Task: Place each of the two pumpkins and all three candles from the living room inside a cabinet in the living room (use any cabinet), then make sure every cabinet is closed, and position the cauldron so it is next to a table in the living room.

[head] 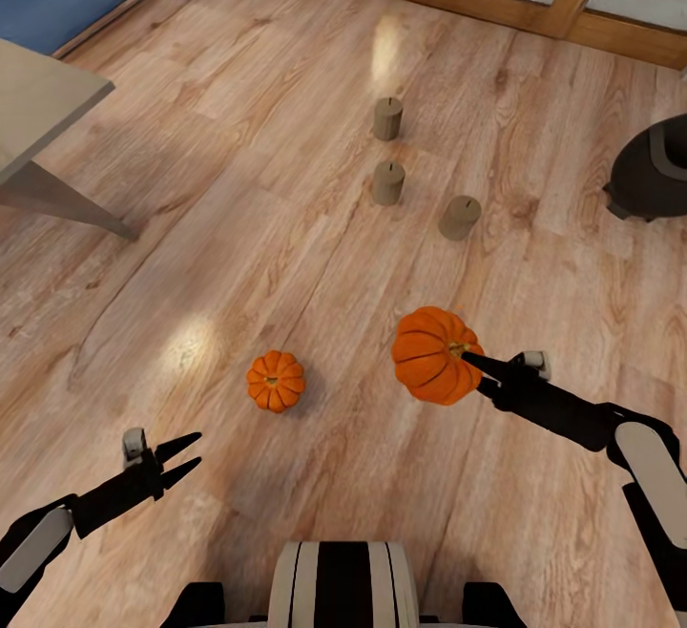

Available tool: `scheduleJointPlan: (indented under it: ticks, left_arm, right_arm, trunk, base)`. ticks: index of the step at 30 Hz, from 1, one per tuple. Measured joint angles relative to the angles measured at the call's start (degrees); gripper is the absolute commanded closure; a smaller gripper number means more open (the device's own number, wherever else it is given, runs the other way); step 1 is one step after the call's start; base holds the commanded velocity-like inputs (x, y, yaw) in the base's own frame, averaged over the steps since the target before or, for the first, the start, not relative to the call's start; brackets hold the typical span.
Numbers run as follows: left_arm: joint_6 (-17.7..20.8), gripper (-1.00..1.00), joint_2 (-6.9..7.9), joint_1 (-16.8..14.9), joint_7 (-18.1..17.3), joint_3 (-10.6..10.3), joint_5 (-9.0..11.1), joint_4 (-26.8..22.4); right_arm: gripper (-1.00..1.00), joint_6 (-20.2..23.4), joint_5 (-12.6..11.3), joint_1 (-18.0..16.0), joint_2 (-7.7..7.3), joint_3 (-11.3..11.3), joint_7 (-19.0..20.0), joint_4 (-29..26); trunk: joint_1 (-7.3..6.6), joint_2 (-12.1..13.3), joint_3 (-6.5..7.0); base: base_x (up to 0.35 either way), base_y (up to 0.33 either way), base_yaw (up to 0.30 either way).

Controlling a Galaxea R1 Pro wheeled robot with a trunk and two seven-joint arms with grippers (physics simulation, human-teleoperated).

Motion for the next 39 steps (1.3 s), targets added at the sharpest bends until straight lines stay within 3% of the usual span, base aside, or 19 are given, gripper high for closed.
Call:
scheduleJointPlan:
  ticks: [23,31,39]
  left_arm:
    - [-0.1,-1.00,0.19,0.0,0.1,0.0,-0.3,0.1]
    - [-0.4,-1.00,0.19,0.0,1.0,3.3,-0.5,3.9]
    - [-5.1,-1.00,-0.35,0.0,6.0,3.4,-0.6,4.3]
  right_arm:
    - [1.00,0.0,0.1,0.0,0.06,0.3,-0.1,0.0]
    - [1.00,0.0,0.4,0.1,0.09,0.3,-0.1,0.0]
    - [1.00,0.0,0.5,0.0,0.25,0.3,-0.1,0.0]
  trunk:
    - [0.00,0.0,0.00]
    - [0.01,0.0,0.00]
    - [0.01,0.0,0.00]
  base:
    - [0.115,-0.044,0.000]
    - [0.013,0.000,0.000]
    - [0.000,0.000,0.000]
